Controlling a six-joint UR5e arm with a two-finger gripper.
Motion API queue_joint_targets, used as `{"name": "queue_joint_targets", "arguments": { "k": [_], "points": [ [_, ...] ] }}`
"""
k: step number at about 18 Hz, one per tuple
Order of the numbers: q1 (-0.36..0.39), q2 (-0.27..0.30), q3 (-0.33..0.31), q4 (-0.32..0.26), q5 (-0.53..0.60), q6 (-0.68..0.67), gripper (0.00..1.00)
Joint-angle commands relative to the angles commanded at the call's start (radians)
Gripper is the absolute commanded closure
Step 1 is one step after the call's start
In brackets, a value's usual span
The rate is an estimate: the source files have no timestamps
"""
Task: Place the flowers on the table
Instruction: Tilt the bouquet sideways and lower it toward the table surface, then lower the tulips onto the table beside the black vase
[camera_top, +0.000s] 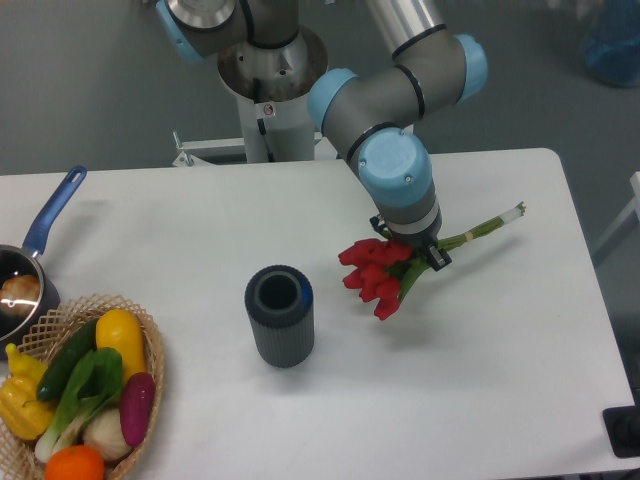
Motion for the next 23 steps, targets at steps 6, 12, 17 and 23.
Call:
{"name": "queue_joint_targets", "arguments": {
  "k": [6, 12, 17, 23],
  "points": [
    [0.008, -0.035, 0.001, 0.008, -0.008, -0.011, 0.66],
    [0.008, -0.049, 0.001, 0.012, -0.009, -0.032, 0.63],
    [0.006, -0.064, 0.003, 0.014, -0.006, -0.037, 0.63],
    [0.008, -0.077, -0.003, 0.043, -0.009, -0.035, 0.63]
  ]
}}
